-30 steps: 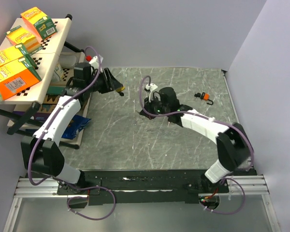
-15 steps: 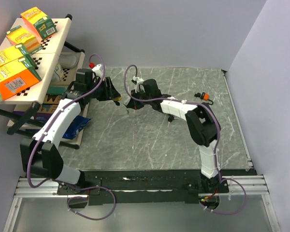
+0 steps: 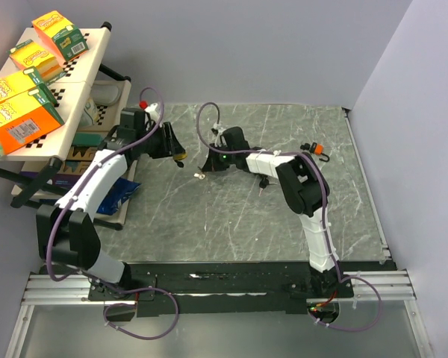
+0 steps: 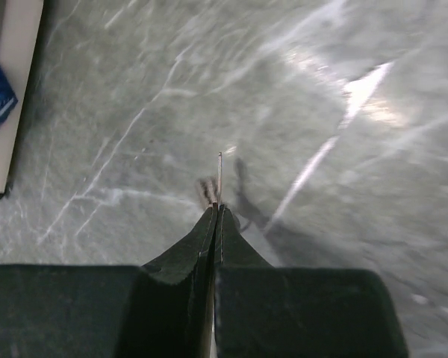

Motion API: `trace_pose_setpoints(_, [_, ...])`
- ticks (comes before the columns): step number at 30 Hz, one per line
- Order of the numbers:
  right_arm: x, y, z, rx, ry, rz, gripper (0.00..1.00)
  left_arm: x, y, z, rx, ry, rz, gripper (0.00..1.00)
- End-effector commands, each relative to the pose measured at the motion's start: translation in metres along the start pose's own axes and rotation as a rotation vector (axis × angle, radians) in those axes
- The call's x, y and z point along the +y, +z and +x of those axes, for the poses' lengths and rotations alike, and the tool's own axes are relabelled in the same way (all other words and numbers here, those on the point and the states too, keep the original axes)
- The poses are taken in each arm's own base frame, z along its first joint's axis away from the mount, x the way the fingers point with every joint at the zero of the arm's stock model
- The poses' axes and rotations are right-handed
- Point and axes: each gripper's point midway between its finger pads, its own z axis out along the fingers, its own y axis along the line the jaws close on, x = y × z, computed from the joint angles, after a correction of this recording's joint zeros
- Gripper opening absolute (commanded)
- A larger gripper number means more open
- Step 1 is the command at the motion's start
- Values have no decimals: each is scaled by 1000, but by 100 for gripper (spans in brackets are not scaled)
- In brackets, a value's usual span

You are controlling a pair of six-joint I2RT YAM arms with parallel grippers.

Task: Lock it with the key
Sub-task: Place the key at the center of the board, then adjust the lock.

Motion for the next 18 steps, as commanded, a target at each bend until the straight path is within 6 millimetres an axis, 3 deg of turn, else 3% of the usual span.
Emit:
trace_pose_setpoints(1, [-1, -7, -28, -57, 26, -13, 11, -11, 2, -17, -35, 0, 49, 1])
trace_pose_setpoints(2, [2, -8, -29, -59, 20, -25, 19, -10, 3, -16, -31, -3, 48, 1])
trace_pose_setpoints(3, [3, -10, -26, -54, 19, -31, 37, -11, 6, -16, -23, -14, 56, 1])
trace_pose_setpoints(6, [12, -21, -33, -81, -10, -59, 63, -16, 9, -13, 2, -42, 83, 1])
trace_pose_setpoints(8, [31, -41, -50, -141, -62, -112, 73, -24, 8, -12, 21, -52, 126, 1])
trace_pose_setpoints(9, [32, -48, -53, -181, -86, -129, 87, -29, 6, -14, 23, -54, 147, 1])
trace_pose_setpoints(10, [44, -65, -68, -229, -135, -146, 89, -39, 3, -13, 43, -57, 199, 1])
trace_pose_setpoints(12, [50, -83, -75, -264, -183, -167, 91, -52, -4, -17, 56, -73, 246, 1])
trace_pose_setpoints(13, [63, -102, -88, -310, -235, -180, 91, -63, -9, -14, 79, -72, 305, 1])
trace_pose_setpoints(15, [67, -119, -85, -323, -308, -190, 92, -75, -15, -17, 97, -84, 364, 1])
trace_pose_setpoints(16, [79, -141, -95, -365, -357, -199, 93, -86, -21, -15, 123, -85, 428, 1])
trace_pose_setpoints(18, [81, -158, -87, -375, -434, -202, 93, -97, -26, -18, 139, -96, 490, 1])
